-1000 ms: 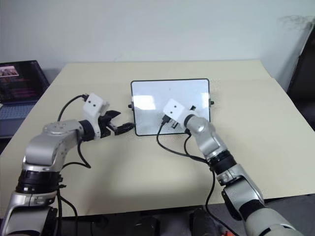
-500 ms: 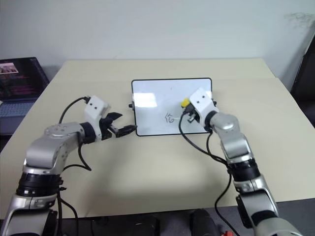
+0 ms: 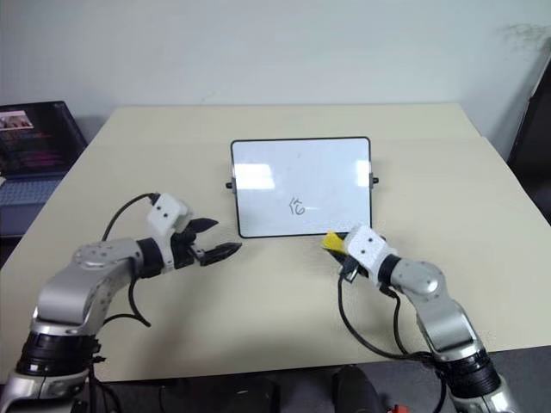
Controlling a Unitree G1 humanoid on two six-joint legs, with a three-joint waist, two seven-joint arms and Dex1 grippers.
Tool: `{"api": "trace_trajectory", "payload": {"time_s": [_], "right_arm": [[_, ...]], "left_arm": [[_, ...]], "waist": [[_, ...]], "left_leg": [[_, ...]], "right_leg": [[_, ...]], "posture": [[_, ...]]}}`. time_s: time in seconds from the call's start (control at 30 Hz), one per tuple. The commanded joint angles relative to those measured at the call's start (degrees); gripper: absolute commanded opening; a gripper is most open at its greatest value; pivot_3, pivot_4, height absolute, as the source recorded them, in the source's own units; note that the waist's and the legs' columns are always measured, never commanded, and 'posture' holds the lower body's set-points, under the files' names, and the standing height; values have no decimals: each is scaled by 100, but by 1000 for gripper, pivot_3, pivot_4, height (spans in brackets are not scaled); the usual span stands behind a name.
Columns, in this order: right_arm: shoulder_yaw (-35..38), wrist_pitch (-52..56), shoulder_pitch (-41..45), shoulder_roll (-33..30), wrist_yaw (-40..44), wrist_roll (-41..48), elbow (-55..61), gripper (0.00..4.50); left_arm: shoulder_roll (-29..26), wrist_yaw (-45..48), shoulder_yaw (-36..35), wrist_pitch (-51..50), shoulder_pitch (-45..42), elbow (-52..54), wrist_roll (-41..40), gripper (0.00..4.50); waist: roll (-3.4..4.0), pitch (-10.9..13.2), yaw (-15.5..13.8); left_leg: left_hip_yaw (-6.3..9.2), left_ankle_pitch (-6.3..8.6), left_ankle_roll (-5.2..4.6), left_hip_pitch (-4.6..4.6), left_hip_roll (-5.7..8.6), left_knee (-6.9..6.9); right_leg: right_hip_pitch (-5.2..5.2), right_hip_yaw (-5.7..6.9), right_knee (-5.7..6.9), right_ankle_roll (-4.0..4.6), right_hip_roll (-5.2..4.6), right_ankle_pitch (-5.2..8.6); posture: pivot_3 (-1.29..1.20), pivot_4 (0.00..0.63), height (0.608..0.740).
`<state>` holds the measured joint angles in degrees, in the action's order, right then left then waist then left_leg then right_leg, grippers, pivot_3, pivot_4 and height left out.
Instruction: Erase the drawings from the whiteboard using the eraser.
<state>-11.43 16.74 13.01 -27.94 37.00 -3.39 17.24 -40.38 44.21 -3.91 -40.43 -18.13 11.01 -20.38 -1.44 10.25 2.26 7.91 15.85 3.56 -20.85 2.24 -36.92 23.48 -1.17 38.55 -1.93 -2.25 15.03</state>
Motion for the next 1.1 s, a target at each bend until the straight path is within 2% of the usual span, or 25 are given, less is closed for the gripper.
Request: {"api": "trace_trajectory", "payload": {"time_s": [0.03, 0.27, 0.5, 0.7, 0.87, 1.1], "right_arm": [[41, -459, 246, 150, -237, -57, -36, 1101], [171, -1254, 1340, 1003, -762, 126, -1070, 1101], [-156, -2288, 2654, 1390, -1352, -609, -3386, 1101], [-235, -3028, 3531, 1773, -1892, -907, -5054, 1101], [-381, -3608, 3704, 1946, -2014, -1097, -6305, 1101], [-596, -3940, 3532, 2055, -1885, -1273, -7084, 1099]], "left_arm": [[-20, -55, -163, 131, -22, 246, -59, 4500], [67, -100, -128, 151, -122, 134, -80, 4500], [63, -46, -56, 233, -176, 52, -39, 4500], [49, -15, -13, 256, -210, 35, -11, 4500], [62, -24, -25, 239, -150, 116, -17, 4500], [57, -30, -70, 240, -65, 144, -36, 4500]], "waist": [[0, 0, -2], [-1, 2, 4], [0, 2, -32], [-1, 2, -7], [-1, 2, 13], [-3, 0, 98]], "left_leg": [[1, 0, 0, 0, -1, 0], [0, -1, 2, 4, -4, 0], [-3, -2, 3, 2, 3, 3], [-6, -9, 16, 1, 1, 7], [-6, -8, 14, 0, 2, 8], [-10, -1, 1, 17, 2, 1]], "right_leg": [[0, 0, 1, 1, 1, 0], [0, -2, 3, 6, 2, -3], [4, -1, 4, 7, 3, -5], [9, -5, 6, 10, 4, -4], [9, -4, 5, 10, 6, -4], [1, -12, 28, 10, 8, -4]], "posture": [[0, 150, 740], [0, 150, 740], [0, 150, 740], [0, 150, 740], [0, 150, 740], [0, 150, 740]]}}
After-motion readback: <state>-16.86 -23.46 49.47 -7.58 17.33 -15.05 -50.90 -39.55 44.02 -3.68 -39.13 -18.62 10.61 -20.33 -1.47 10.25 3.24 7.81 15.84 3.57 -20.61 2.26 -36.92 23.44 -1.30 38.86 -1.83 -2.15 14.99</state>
